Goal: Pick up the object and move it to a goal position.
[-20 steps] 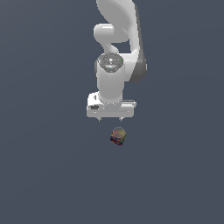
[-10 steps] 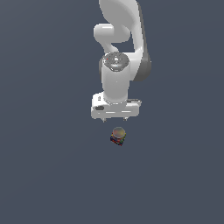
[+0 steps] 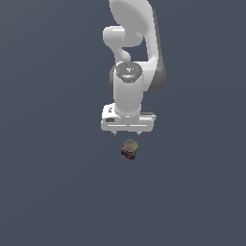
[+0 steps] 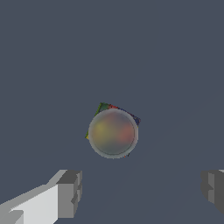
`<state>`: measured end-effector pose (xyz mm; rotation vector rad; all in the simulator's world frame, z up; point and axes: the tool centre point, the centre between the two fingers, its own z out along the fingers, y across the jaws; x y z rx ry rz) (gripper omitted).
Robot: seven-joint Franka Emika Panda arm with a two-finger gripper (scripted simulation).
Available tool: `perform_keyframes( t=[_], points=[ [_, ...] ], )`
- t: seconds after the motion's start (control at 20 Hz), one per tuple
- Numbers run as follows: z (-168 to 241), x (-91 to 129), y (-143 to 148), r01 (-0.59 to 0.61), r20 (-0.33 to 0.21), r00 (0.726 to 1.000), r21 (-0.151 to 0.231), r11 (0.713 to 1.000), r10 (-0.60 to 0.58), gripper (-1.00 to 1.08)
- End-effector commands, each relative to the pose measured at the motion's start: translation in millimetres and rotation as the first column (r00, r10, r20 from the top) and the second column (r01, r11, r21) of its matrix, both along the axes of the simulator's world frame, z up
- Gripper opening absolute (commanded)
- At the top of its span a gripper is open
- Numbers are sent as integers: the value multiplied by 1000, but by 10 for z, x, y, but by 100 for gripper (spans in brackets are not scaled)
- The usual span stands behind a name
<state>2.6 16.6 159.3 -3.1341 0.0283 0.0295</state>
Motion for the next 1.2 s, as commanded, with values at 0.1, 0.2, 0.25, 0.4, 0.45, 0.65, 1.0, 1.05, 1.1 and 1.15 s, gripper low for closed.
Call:
perform_keyframes(
  t=[0.1,0.2,0.25,0.4,0.45,0.65,1.0,1.05,1.1,1.15],
  points=[
    [-91,34,35,77,2,997,-1,997,-77,100],
    [-141,53,55,121,4,993,-2,993,-121,100],
    [-169,63,65,144,5,990,-2,990,-144,100],
    [-257,93,98,218,8,976,-4,976,-218,100],
    [-285,103,108,241,9,970,-4,970,-241,100],
    [-379,133,142,318,13,948,-6,948,-318,100],
    [-484,164,179,400,17,916,-7,916,-400,100],
    [-492,167,182,407,18,913,-7,913,-407,100],
    [-500,169,184,412,18,911,-7,911,-412,100],
    [-505,170,186,416,18,909,-7,909,-416,100]
  ],
)
